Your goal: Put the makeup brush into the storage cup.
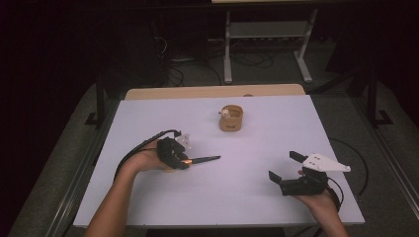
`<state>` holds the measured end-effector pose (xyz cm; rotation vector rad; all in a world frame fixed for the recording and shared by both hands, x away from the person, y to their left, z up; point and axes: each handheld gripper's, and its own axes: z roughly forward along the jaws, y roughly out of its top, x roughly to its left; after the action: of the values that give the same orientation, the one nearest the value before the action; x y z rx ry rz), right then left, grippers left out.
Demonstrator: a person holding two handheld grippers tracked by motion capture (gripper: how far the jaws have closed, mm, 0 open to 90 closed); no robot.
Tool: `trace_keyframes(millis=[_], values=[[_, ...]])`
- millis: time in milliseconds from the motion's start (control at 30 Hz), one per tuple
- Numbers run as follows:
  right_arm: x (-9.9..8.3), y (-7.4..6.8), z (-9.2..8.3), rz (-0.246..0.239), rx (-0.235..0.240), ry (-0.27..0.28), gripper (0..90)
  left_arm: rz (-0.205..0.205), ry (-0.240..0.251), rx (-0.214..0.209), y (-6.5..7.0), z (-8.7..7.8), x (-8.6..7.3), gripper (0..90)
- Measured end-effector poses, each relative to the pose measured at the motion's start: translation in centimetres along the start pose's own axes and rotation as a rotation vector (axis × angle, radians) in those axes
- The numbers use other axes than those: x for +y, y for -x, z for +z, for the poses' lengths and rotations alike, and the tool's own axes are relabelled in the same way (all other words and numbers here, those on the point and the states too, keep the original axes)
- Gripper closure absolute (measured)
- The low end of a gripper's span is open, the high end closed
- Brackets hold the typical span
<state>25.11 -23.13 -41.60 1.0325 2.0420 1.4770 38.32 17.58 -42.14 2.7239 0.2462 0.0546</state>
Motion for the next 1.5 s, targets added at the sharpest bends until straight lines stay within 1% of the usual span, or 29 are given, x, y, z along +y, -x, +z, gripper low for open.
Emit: trace_keyframes(millis=[33, 167, 267, 300, 333, 367, 400, 433, 500, 600, 800, 900, 933, 967, 1033, 1067, 1200, 1367, 1400, 1433, 1467, 1500], values=[[0.0, 0.0, 0.0, 0.001, 0.000, 0.000, 0.0, -0.007, 0.009, -0.004, 0.0, 0.0, -0.1, 63.0], [0.0, 0.0, 0.0, 0.001, -0.001, -0.001, 0.0, -0.015, 0.019, -0.010, -0.1, 0.0, -0.1, 63.2], [0.0, 0.0, 0.0, 0.002, 0.000, -0.001, 0.0, -0.012, 0.021, -0.009, 0.0, 0.0, 0.0, 63.2], [0.0, 0.1, 0.0, 0.002, 0.000, -0.001, 0.0, -0.007, 0.028, -0.015, 0.1, 0.0, 0.1, 63.2], [0.0, 0.1, 0.0, 0.002, 0.000, 0.000, 0.0, 0.001, 0.025, -0.012, 0.1, 0.0, 0.1, 63.3], [0.0, 0.1, 0.0, 0.002, 0.000, 0.000, 0.0, -0.002, 0.026, -0.014, 0.2, -0.1, 0.2, 63.3], [0.0, 0.1, 0.0, 0.004, 0.000, 0.000, 0.0, 0.004, 0.033, -0.016, 0.3, -0.2, 0.2, 63.3], [0.0, 0.1, 0.0, 0.006, 0.000, -0.001, 0.0, -0.004, 0.041, -0.020, 0.3, -0.2, 0.2, 63.3], [0.0, 0.1, 0.0, 0.005, 0.000, -0.001, 0.0, 0.006, 0.041, -0.017, 0.4, -0.5, 0.3, 63.3], [0.0, 0.1, 0.0, 0.002, 0.001, -0.001, 0.0, 0.000, 0.060, -0.018, 0.5, -0.9, 0.3, 63.3], [0.0, 0.1, 0.0, 0.007, -0.001, -0.001, 0.0, 0.023, 0.091, -0.023, 1.0, -1.7, 0.7, 63.3], [0.0, 0.1, 0.0, 0.002, 0.001, -0.002, 0.0, 0.039, 0.098, -0.022, 1.3, -2.1, 1.0, 63.4], [0.0, 0.0, 0.0, 0.000, 0.001, -0.002, 0.0, 0.034, 0.104, -0.025, 1.4, -2.2, 1.1, 63.3], [0.0, 0.0, 0.0, -0.001, 0.002, -0.002, 0.0, 0.047, 0.102, -0.026, 1.5, -2.4, 1.2, 63.4], [0.0, 0.0, 0.0, -0.001, 0.004, -0.001, 0.0, 0.053, 0.108, -0.036, 1.7, -2.6, 1.3, 63.3], [0.0, 0.0, 0.0, 0.000, 0.006, -0.002, 0.0, 0.056, 0.112, -0.032, 1.8, -2.7, 1.4, 63.3], [0.0, 0.0, 0.0, 0.001, 0.007, -0.002, 0.0, 0.074, 0.120, -0.043, 2.2, -3.0, 1.7, 63.3], [0.0, 0.0, 0.1, -0.002, 0.008, -0.002, 0.0, 0.088, 0.129, -0.044, 2.6, -3.4, 1.9, 63.4], [0.1, -0.1, 0.1, 0.000, 0.009, -0.002, 0.0, 0.099, 0.136, -0.045, 2.8, -3.7, 2.0, 63.3], [0.1, -0.1, 0.1, 0.001, 0.010, -0.003, 0.0, 0.098, 0.144, -0.046, 2.9, -3.7, 2.1, 63.3], [0.1, -0.1, 0.1, -0.001, 0.010, -0.002, 0.0, 0.107, 0.145, -0.049, 3.1, -3.9, 2.2, 63.4], [0.1, -0.1, 0.1, -0.002, 0.013, 0.000, 0.0, 0.106, 0.157, -0.049, 3.2, -4.0, 2.3, 63.4]])
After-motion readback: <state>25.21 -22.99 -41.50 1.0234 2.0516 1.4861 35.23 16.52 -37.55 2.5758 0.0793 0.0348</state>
